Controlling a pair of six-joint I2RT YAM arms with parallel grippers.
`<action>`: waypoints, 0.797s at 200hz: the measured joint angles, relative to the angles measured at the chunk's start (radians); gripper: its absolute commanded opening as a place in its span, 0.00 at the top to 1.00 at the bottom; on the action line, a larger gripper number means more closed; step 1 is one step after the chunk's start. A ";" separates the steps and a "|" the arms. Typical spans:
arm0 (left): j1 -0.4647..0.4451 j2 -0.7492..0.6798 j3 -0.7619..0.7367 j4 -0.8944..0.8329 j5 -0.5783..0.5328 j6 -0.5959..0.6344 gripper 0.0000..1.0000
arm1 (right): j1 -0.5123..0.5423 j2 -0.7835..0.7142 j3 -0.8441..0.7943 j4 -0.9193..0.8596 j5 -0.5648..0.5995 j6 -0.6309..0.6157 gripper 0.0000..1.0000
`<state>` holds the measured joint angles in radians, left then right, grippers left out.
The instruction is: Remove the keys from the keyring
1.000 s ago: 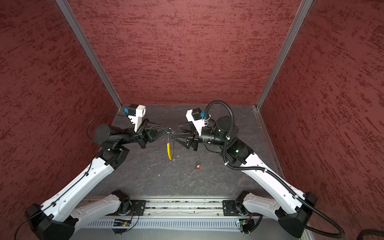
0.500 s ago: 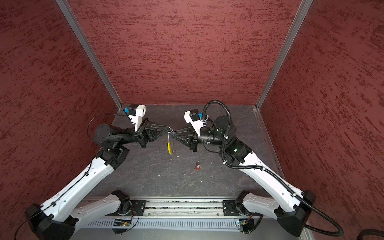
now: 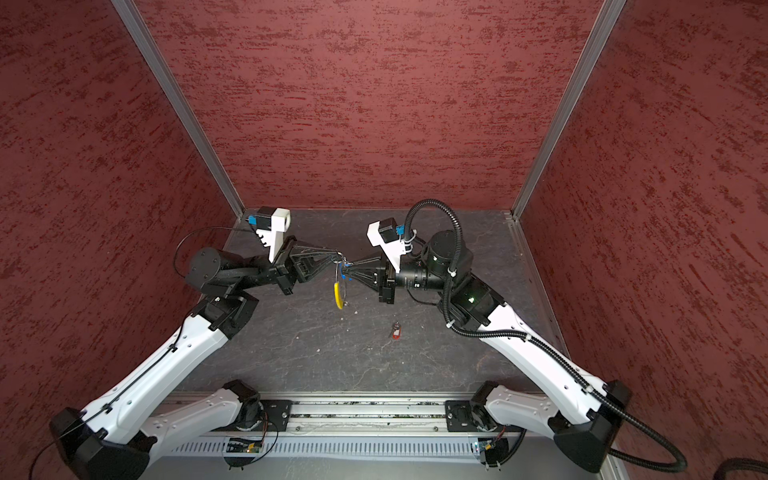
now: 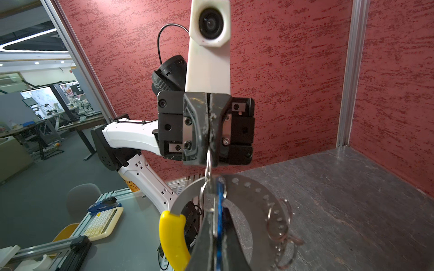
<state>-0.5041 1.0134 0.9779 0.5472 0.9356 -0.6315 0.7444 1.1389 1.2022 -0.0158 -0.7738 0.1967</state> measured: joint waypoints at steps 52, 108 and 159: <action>0.000 -0.002 0.000 -0.001 -0.010 0.000 1.00 | 0.016 0.029 0.018 -0.035 -0.022 -0.017 1.00; 0.000 -0.002 -0.002 -0.002 -0.005 0.000 1.00 | 0.039 0.040 0.036 -0.064 -0.010 -0.047 1.00; 0.005 -0.005 -0.002 -0.014 -0.003 0.010 1.00 | 0.043 0.024 0.035 -0.096 0.041 -0.051 0.64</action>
<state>-0.4995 1.0080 0.9760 0.5327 0.9325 -0.6212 0.7872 1.1625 1.2369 -0.1116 -0.7330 0.1459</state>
